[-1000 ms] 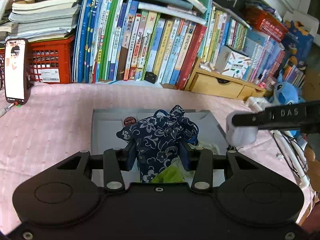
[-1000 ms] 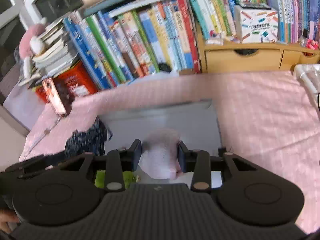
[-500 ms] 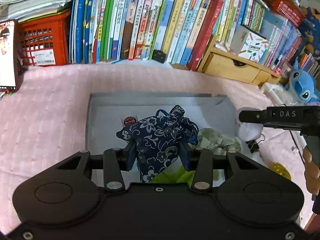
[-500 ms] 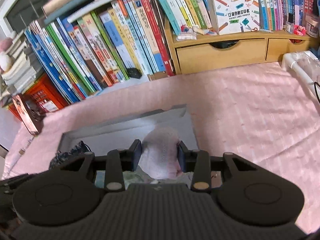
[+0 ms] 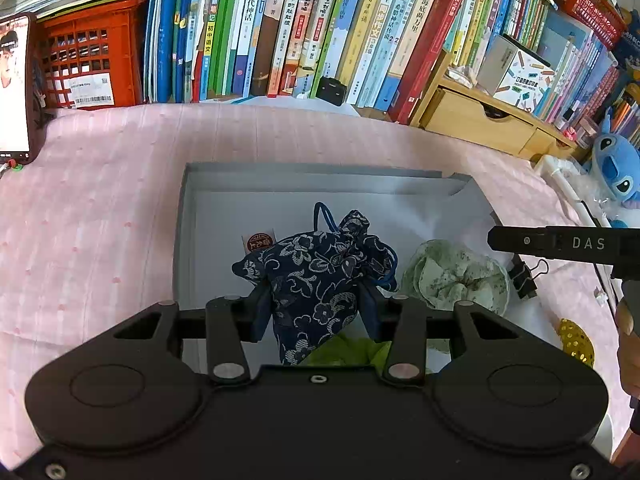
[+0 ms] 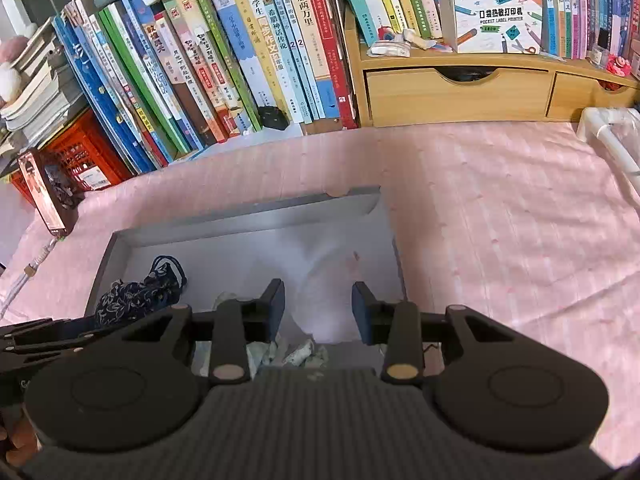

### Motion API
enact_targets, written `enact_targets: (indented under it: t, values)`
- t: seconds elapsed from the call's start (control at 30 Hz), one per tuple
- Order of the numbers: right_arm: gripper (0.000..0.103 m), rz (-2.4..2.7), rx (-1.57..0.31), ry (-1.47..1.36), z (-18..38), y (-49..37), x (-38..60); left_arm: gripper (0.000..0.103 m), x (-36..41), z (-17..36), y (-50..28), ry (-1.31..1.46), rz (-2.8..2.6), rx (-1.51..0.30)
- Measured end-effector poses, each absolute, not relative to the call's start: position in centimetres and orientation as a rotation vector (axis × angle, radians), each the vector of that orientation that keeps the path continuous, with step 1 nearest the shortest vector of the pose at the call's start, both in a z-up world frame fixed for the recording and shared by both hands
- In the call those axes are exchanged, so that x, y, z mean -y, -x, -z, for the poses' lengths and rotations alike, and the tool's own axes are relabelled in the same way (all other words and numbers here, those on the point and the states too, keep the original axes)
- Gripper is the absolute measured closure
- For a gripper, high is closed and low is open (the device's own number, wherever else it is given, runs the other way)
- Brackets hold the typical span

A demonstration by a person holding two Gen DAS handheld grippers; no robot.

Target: Organize soft objects

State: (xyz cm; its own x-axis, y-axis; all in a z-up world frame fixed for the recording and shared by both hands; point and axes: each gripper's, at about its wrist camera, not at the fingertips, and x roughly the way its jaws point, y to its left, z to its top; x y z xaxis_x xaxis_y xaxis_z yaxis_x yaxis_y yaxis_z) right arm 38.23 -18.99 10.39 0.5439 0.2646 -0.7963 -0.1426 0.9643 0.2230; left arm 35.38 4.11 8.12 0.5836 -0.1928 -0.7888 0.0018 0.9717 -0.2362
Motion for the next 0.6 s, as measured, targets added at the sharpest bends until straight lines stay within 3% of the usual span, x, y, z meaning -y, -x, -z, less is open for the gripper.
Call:
enact_targets:
  t: [0.27, 0.4, 0.6]
  values:
    - [0.055, -0.255, -0.960, -0.129, -10.7, -37.9, 19.1, 0.054, -4.3, -8.4, -35.0, 0.231, 0.120, -0.947]
    - [0.044, -0.263, -0.947, -0.120, -11.1, -37.5, 19.1, 0.043, -4.2, -9.1, -34.4, 0.226, 0.125, -0.929]
    - [0.040, -0.281, -0.922, -0.111, -12.1, -36.7, 19.1, 0.029, -3.7, -10.6, -33.2, 0.196, 0.137, -0.883]
